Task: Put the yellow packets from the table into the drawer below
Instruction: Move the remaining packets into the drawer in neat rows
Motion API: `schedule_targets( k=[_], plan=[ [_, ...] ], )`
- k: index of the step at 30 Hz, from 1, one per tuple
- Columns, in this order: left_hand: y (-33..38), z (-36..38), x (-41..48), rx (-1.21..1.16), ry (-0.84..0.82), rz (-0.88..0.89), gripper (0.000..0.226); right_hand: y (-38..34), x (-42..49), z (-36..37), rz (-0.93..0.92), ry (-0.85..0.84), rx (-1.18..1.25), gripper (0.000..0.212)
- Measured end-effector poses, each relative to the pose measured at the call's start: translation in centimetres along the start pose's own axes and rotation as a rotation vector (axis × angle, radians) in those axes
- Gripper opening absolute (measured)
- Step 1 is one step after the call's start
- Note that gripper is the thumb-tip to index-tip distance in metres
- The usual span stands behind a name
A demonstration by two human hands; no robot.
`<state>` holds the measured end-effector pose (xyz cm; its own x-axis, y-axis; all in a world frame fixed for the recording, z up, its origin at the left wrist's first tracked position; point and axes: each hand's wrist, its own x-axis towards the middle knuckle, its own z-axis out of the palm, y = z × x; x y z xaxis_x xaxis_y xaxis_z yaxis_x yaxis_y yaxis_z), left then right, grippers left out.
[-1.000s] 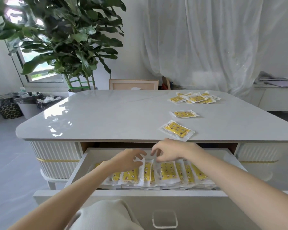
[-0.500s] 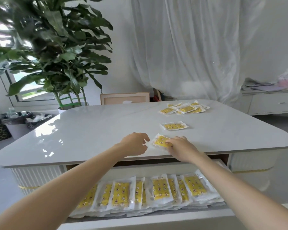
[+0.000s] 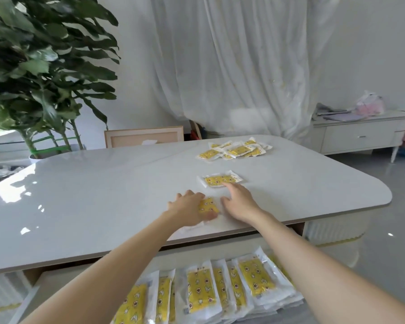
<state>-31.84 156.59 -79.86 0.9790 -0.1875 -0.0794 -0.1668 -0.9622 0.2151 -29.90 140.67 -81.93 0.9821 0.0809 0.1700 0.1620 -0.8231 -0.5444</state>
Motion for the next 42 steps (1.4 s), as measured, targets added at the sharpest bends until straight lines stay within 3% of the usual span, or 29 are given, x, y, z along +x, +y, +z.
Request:
schedule_targets(
  k=[4,11,22,26,28,30,32,34,36,38,42],
  plan=[
    [-1.7,0.4,1.2,-0.047,0.148,-0.089,0.069,0.0,2.0,1.0,0.025,-0.036,-0.063,0.055],
    [-5.5,0.1,2.1,-0.104,0.218,-0.281,0.072,-0.9,3.1,2.1,0.083,-0.14,-0.276,0.051],
    [-7.2,-0.8,0.0,-0.15,0.159,-0.361,0.067,-1.6,-0.6,-0.2,0.017,-0.119,-0.195,0.031],
    [-7.9,-1.4,-0.4,-0.365,0.141,-0.367,0.06,-2.3,-1.9,-1.0,-0.028,0.029,-0.348,0.046],
    [-7.9,-1.6,-0.9,-0.517,0.16,-0.356,0.043,-3.0,-2.3,-1.0,-0.005,0.161,-0.352,0.053],
    [-7.9,-1.8,-1.1,-0.664,0.188,-0.345,0.024,-3.5,-2.5,-1.0,0.051,0.25,-0.244,0.047],
    [-8.0,-1.9,-1.3,-0.78,0.223,-0.339,0.023,-4.0,-2.6,-0.8,0.121,0.185,-0.125,0.036],
    [-8.4,-2.0,-1.3,-0.864,0.238,-0.332,0.024,-4.5,-2.5,-0.2,0.212,0.024,-0.144,0.061],
    [-8.7,-2.2,-1.4,-0.903,0.249,-0.334,0.017,-5.1,-2.0,0.3,0.294,-0.019,-0.156,0.079],
    [-9.0,-2.4,-1.4,-0.912,0.237,-0.335,0.006,-5.6,-1.2,0.4,0.363,-0.044,-0.075,0.088],
    [-9.0,-2.7,-1.6,-0.897,0.19,-0.332,0.013,-6.2,-0.8,0.2,0.376,-0.137,0.101,0.099]
  ],
)
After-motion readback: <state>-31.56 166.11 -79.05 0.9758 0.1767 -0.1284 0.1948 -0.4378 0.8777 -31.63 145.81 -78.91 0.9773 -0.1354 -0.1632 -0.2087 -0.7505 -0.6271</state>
